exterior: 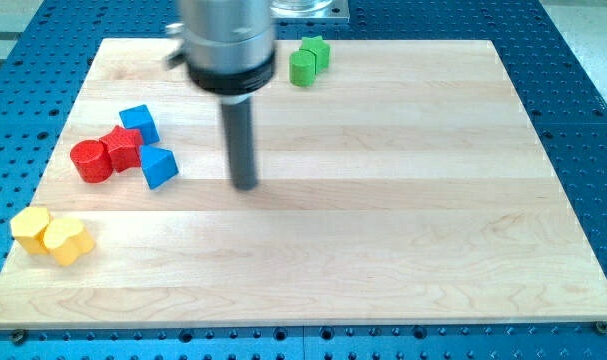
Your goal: Place the yellow blocks at the center of the board
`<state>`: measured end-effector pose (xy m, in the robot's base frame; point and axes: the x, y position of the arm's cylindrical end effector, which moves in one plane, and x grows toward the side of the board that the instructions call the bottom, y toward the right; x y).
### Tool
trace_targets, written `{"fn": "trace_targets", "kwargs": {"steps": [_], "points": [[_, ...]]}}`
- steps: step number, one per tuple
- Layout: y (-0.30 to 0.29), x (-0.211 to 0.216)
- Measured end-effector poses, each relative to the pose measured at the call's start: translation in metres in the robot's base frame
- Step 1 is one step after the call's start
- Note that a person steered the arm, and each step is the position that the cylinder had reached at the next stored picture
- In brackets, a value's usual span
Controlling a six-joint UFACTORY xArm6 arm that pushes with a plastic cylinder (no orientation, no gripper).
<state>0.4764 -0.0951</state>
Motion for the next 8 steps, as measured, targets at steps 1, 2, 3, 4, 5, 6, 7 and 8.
{"fn": "trace_targets", "kwargs": {"steps": [1, 2, 3, 4, 5, 6, 7, 8], "points": [[-0.048, -0.005], [-0.04, 0.028], [-0.068, 0.128], [-0.17, 0.136], [-0.21, 0.105], [-0.183, 0.079], [-0.147, 0.043], [-0.159, 0.033]]}}
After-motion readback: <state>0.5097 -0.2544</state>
